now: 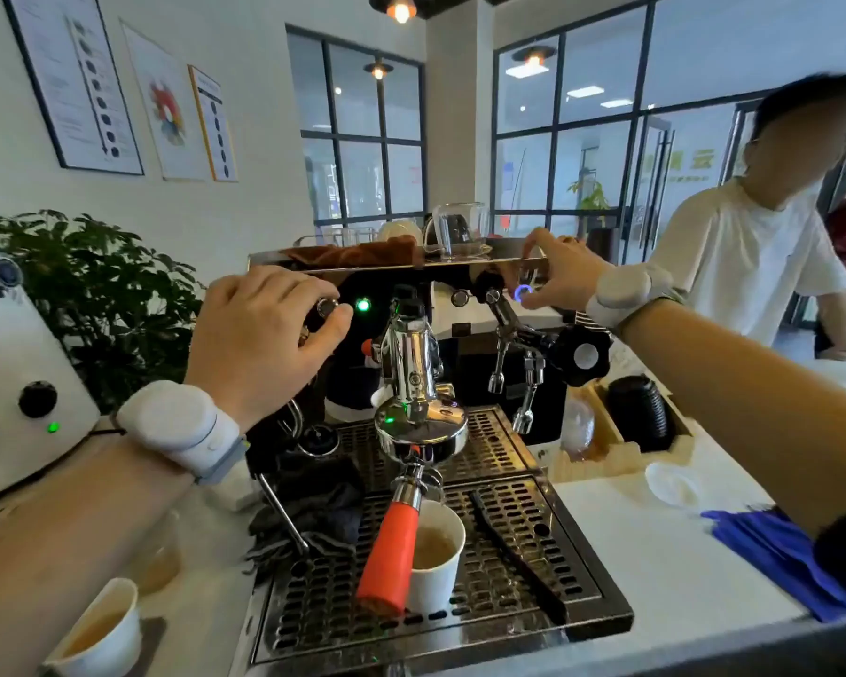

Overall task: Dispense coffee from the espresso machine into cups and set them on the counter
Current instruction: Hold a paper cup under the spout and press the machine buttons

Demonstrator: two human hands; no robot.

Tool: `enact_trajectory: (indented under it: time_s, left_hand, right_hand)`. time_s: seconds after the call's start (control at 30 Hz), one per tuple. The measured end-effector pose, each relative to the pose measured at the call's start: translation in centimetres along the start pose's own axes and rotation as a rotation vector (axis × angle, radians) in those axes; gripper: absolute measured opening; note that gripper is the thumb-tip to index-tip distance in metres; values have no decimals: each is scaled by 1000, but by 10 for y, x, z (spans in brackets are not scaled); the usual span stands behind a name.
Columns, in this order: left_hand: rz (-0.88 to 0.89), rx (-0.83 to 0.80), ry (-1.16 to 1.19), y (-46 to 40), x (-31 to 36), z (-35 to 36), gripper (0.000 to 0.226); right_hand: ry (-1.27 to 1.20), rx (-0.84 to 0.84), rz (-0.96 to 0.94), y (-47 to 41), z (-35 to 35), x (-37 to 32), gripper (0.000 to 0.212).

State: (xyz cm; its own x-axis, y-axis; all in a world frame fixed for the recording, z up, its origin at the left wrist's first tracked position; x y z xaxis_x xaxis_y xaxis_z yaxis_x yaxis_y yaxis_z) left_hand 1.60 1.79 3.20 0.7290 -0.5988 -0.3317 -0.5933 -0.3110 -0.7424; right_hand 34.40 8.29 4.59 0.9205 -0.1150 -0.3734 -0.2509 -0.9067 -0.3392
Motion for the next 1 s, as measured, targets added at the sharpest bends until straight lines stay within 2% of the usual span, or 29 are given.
enact_trajectory:
  time_s: [0.37,0.57,0.77,0.87,1.0]
  left_hand:
    - [21,152,-105,3,-4,10,35]
    - [-2,92,-80,2,-3,10,39]
    - [-46,49,2,0,-1,4,41]
    - [-75,32,113,-4,-2,0,43]
    - [-51,72,307,-4,5,-6,40]
  right_hand:
    - [89,104,-4,-7,1,4,44]
    - [55,90,17,-9,0,4,48]
    - [-207,114,-64,14,-11,-16,66]
    - [-335,155,-131,38,-19,-35,70]
    - [-430,109,-217,71,-22,-57,76]
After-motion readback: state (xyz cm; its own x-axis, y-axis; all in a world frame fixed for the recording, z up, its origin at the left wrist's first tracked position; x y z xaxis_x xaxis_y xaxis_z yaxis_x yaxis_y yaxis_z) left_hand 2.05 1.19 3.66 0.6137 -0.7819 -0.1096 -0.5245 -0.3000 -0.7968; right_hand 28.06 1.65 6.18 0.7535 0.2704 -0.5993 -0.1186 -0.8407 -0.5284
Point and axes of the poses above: each hand's wrist, its own y-axis away from the middle knuckle, its own z-axis out of the palm, x = y × z, the point moved 4 cm from there along -y, towards the middle knuckle, and after that the axes turned 14 degrees about z, right-handed, at the moved point
